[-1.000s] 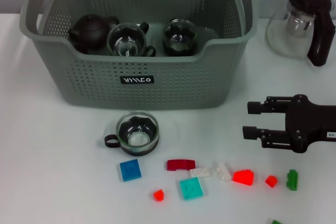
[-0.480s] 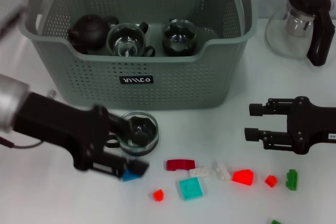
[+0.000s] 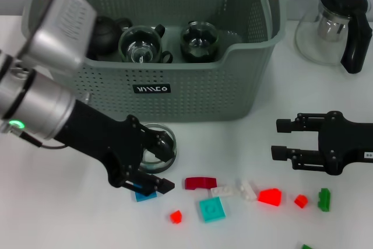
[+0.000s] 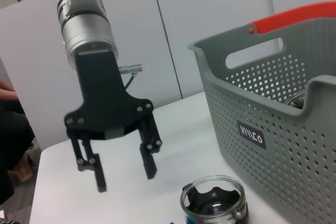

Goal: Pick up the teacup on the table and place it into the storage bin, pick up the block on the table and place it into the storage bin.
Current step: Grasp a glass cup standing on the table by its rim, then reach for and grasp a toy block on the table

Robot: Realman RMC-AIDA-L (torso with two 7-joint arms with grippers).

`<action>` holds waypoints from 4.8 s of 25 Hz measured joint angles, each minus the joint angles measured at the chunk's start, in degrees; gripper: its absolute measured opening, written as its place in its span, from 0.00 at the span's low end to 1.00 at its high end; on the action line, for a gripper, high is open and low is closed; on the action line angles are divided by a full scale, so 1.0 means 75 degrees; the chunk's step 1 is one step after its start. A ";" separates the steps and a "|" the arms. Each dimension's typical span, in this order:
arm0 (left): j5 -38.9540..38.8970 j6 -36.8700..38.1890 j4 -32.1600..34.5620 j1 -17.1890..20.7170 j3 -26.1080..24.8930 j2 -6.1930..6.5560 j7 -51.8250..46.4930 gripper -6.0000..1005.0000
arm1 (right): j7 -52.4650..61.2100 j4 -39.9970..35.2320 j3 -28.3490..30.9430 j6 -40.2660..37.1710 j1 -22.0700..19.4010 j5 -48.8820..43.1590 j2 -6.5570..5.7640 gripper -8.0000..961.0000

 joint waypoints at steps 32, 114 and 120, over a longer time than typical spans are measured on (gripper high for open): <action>0.2676 -0.3619 -0.0088 0.0043 0.4200 -0.0228 -0.1757 0.54 | 0.0007 -0.0001 0.0039 0.0008 0.0076 0.0011 0.0042 0.68; 0.4188 -0.5104 -0.0109 -0.1812 0.2521 0.0186 -0.1437 0.10 | -0.0073 0.0129 0.0039 0.0133 0.0002 -0.0014 0.0042 0.68; 0.4171 -0.4613 -0.0571 -0.2301 0.1742 0.0191 -0.1370 0.10 | -0.0073 0.0171 0.0038 0.0154 0.0049 -0.0026 0.0054 0.68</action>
